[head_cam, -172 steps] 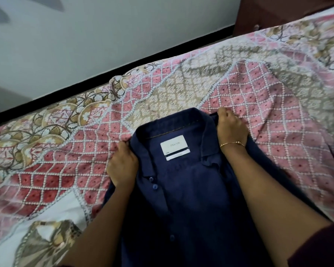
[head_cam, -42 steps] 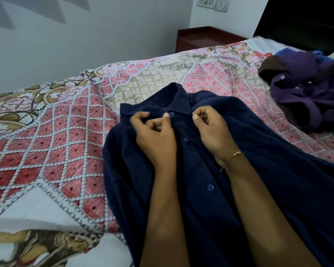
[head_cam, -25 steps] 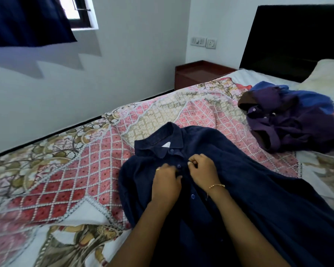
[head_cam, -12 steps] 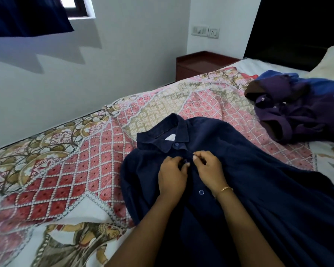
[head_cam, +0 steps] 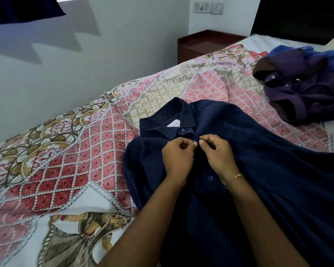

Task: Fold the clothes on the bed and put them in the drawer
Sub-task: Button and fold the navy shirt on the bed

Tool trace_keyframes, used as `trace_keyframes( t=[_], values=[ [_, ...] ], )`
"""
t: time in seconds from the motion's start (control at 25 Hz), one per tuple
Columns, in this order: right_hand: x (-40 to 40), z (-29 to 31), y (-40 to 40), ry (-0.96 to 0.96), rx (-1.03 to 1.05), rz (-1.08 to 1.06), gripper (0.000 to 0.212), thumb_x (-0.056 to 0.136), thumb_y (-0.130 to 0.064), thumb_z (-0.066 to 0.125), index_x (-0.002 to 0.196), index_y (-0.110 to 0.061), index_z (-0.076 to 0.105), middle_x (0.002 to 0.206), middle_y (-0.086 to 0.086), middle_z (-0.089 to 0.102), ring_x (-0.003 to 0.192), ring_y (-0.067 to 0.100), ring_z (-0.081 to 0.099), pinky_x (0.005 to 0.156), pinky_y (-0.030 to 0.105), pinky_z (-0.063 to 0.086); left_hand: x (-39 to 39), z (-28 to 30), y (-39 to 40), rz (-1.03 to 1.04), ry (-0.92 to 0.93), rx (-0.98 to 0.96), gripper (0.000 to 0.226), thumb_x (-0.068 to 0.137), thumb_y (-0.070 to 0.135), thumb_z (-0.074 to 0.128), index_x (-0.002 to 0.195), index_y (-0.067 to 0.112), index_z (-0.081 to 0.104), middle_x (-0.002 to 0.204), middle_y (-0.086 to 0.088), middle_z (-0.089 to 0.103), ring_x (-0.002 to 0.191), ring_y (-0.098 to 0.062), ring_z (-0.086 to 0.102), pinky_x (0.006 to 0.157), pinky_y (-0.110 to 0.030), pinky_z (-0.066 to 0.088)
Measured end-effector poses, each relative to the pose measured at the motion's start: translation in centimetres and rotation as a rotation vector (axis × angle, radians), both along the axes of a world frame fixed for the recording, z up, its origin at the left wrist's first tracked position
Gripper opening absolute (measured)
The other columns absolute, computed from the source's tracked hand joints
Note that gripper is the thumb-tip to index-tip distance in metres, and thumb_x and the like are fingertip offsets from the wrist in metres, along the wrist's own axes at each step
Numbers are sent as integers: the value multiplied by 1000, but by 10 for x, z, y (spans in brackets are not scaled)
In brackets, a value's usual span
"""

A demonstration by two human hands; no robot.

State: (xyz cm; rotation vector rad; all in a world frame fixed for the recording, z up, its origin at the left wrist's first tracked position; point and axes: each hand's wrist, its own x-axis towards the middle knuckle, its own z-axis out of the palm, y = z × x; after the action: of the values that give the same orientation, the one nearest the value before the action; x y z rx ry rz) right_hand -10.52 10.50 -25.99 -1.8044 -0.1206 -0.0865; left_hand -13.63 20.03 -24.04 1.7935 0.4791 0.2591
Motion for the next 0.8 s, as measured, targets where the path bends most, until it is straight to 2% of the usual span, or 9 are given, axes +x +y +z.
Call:
trace_keyframes(
  t=[0.12, 0.28, 0.48, 0.6, 0.68, 0.8],
  values=[
    [-2, 3, 1, -29, 29, 5, 13, 89, -4, 57, 86, -15, 61, 97, 11, 62, 80, 7, 56, 70, 7, 46, -2, -2, 0, -2, 16, -31, 12, 83, 18, 69, 72, 15, 68, 70, 0, 68, 71, -17, 65, 75, -41, 57],
    [-1, 0, -3, -66, -54, -5, 8, 88, -6, 59, 90, -10, 66, 96, 11, 64, 85, 13, 58, 74, 11, 46, -3, 2, 0, 19, 45, -221, 14, 85, 13, 67, 70, 15, 66, 67, 2, 64, 67, -11, 60, 73, -33, 54],
    [-4, 4, -3, -119, -98, 47, 9, 86, -3, 61, 92, -2, 68, 89, 4, 61, 80, 11, 57, 71, 8, 45, -1, 0, 1, 58, 73, -218, 15, 84, 18, 68, 70, 18, 65, 75, 0, 66, 78, -18, 64, 79, -38, 55],
    [-6, 10, -5, -55, -69, 125, 11, 89, -6, 59, 92, -5, 69, 88, 2, 64, 81, 9, 59, 75, 13, 48, -1, 1, 3, 79, 58, -218, 11, 82, 13, 70, 71, 14, 67, 72, -1, 66, 69, -14, 63, 73, -31, 55],
    [-7, 13, -7, 7, -21, 172, 15, 92, -9, 54, 88, -11, 68, 82, -2, 66, 75, -1, 59, 72, 13, 49, -2, 3, 4, 102, 42, -287, 11, 80, 8, 72, 71, 12, 67, 69, -2, 65, 64, -11, 61, 68, -24, 54],
    [-6, 15, -7, 17, -8, 160, 19, 92, -2, 51, 86, -16, 63, 73, -8, 61, 59, -12, 54, 59, 4, 42, -4, 9, 0, 108, 21, -381, 15, 80, 1, 69, 67, 10, 67, 68, -4, 66, 66, -13, 62, 69, -23, 55]
  ],
)
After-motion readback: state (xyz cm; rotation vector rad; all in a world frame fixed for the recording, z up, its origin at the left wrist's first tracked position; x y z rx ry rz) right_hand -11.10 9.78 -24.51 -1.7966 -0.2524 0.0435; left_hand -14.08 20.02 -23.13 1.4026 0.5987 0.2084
